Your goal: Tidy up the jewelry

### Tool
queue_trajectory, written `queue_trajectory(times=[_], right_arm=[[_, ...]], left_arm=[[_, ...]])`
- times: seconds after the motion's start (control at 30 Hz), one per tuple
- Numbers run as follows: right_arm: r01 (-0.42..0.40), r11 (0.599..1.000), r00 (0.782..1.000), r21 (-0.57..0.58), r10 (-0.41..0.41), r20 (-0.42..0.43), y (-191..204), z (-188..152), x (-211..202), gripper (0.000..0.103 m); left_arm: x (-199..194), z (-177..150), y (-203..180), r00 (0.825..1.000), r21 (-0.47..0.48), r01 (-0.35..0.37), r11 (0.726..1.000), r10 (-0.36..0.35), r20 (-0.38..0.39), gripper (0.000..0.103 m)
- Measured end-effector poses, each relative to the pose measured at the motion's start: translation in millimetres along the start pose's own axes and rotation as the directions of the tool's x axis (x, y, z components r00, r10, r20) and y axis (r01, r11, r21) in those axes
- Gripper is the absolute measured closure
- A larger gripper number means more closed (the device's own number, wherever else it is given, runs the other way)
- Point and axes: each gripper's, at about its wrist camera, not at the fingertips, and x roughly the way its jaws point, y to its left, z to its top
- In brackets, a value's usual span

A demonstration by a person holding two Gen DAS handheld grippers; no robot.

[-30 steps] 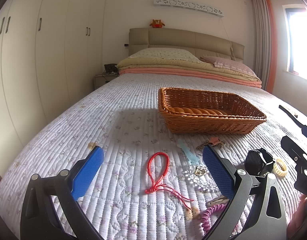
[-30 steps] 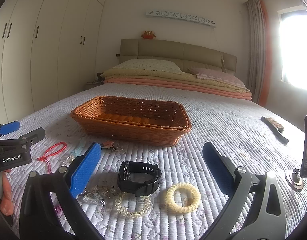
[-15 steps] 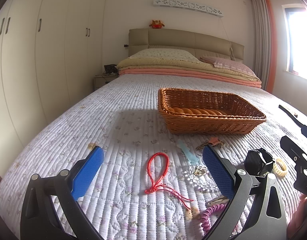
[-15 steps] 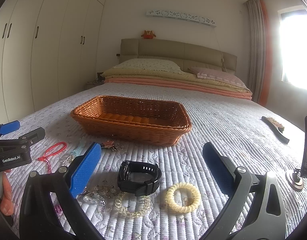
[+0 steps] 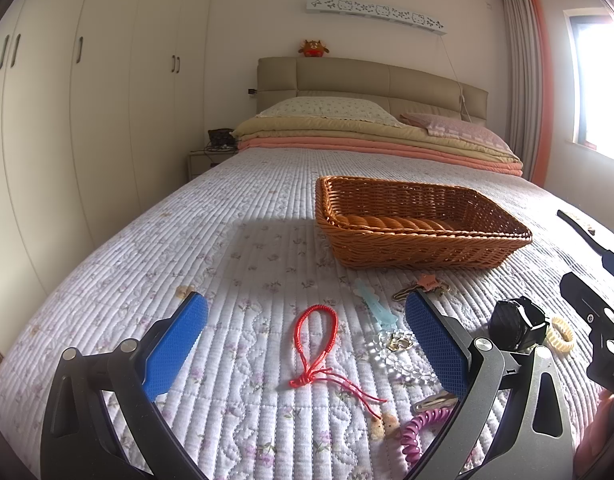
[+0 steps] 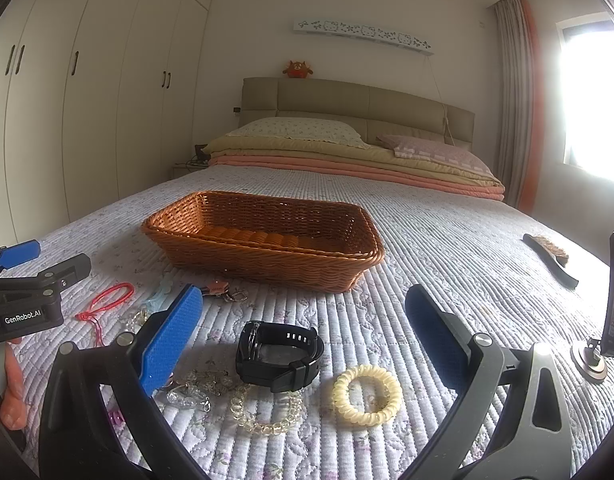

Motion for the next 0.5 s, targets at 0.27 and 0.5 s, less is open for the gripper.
queue_trajectory(times=[0.27,0.5], right_arm=[[0.001,1.0,1.0,-0.003,-0.001,0.0,0.6,0.1,0.4,0.006],[-0.002,1.0,1.0,0.001,0.002,0.006,0.5,0.8,-0.8,0.006]], left_arm=[[0.1,0.4,-1.2,1.0,0.002,-0.001,1.0,0.001,0.001,0.007],[-3.1,0.5,-0.5,1.0,0.001,0.001,1.0,-0.001,0.015,0.007]])
